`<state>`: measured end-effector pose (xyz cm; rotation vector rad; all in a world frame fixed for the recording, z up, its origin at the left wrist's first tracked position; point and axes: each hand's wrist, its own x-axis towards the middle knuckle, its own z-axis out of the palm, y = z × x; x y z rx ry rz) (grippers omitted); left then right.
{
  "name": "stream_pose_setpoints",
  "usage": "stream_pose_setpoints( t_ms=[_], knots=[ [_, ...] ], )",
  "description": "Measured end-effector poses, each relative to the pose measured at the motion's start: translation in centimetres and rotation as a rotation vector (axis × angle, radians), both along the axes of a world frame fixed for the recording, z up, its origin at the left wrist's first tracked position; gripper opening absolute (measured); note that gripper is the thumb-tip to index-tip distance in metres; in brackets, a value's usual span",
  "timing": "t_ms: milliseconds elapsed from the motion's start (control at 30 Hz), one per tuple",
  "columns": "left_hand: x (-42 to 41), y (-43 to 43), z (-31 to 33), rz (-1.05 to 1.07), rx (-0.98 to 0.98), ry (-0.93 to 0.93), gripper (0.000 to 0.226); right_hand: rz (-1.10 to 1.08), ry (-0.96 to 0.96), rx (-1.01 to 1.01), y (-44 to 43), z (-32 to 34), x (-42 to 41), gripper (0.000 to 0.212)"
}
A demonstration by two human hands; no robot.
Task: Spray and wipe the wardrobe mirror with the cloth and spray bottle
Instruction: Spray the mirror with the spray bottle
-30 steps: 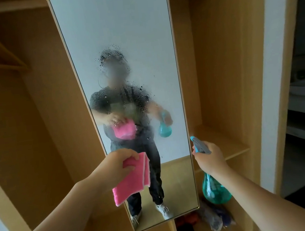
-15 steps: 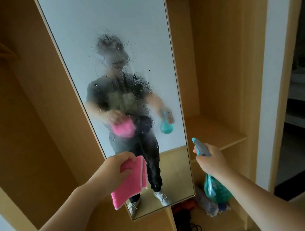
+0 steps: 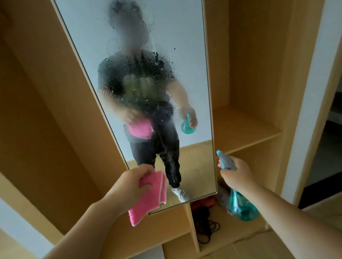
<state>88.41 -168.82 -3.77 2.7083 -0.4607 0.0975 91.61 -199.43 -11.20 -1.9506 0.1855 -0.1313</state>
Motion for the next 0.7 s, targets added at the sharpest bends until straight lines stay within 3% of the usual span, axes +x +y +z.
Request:
stream_pose_setpoints(
  t_ms=[267, 500, 700],
  knots=[
    [-0.9, 1.2, -1.2, 0.029, -0.033, 0.028, 0.034, -0.080, -0.018, 0.020, 0.3, -1.2, -0.1, 0.014],
    [-2.3, 3.3, -1.3, 0.080, -0.039, 0.019, 0.036, 0.144, -0.014, 0.030, 3.2, -0.8, -0.6, 0.032],
    [-3.4, 5.6, -0.7, 0.119, -0.044, 0.006, 0.030, 0.200, -0.030, -0.009, 6.6, -0.4, -0.6, 0.033]
  ],
)
